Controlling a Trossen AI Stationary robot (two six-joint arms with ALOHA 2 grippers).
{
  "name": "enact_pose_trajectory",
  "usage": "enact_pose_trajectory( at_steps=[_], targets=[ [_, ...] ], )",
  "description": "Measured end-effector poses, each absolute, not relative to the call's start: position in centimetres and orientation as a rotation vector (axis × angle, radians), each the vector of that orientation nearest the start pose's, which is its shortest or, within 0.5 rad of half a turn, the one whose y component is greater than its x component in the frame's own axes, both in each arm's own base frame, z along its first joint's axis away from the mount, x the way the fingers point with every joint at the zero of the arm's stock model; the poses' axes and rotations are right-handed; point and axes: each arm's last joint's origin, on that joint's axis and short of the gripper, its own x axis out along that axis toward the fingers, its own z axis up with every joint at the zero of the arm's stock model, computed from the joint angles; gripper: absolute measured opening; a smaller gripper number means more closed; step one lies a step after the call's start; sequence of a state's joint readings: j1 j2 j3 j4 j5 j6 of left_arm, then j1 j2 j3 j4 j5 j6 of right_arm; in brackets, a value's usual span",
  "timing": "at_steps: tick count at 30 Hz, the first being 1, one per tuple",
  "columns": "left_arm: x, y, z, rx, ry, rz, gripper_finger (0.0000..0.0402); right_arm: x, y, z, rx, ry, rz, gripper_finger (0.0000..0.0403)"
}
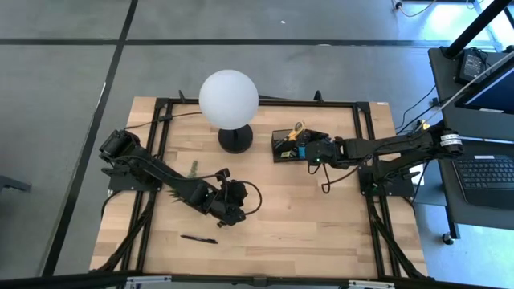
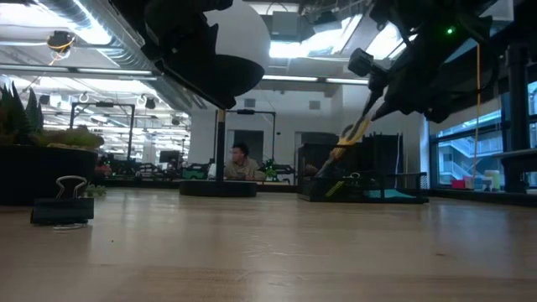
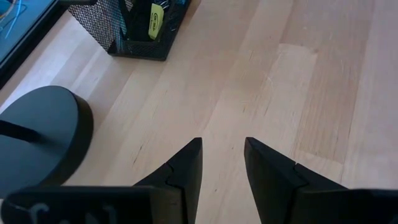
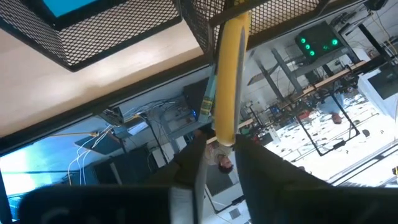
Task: Pick and place office supplies into organizer
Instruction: Put the yellow scissors into the desk organizer, then put the black binder clip into the desk organizer
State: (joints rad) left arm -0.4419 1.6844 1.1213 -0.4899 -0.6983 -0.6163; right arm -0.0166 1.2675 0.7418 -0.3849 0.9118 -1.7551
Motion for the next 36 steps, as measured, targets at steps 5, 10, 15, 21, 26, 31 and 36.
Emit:
enact_pose_trajectory(
  at_steps=[5, 10, 15, 21, 26, 31, 36],
  targets=[
    [31.0, -12.6, 20.8, -0.003, 0.765, 0.483, 0.0114, 23.5, -2.7, 21.8, -1.903, 1.463, 0.099, 0.0121],
    [31.0, -12.6, 20.8, -0.007, 0.769, 0.477, 0.0114, 23.7, -2.7, 22.6, -1.834, 1.444, -0.097, 0.0128],
    [31.0, -12.6, 20.7, -0.007, 0.77, 0.476, 0.0114, 23.5, -1.8, 24.0, -1.693, 1.289, -0.292, 0.0128],
    [31.0, -12.6, 20.7, 0.022, 0.778, 0.464, 0.0114, 23.8, 0.2, 24.8, -1.309, 0.963, -0.456, 0.0129],
    [31.0, -12.6, 20.7, 0.028, 0.789, 0.447, 0.0114, 24.1, 1.8, 24.6, -0.834, 0.718, -0.355, 0.0129],
    [30.9, -12.9, 20.6, -0.021, 0.845, 0.362, 0.0114, 24.5, 3.3, 24.2, -0.531, 0.613, 0.002, 0.0129],
    [30.9, -13.2, 20.4, -0.045, 0.892, 0.282, 0.0114, 25.0, 4.0, 24.1, -0.395, 0.501, 0.184, 0.0129]
  ],
)
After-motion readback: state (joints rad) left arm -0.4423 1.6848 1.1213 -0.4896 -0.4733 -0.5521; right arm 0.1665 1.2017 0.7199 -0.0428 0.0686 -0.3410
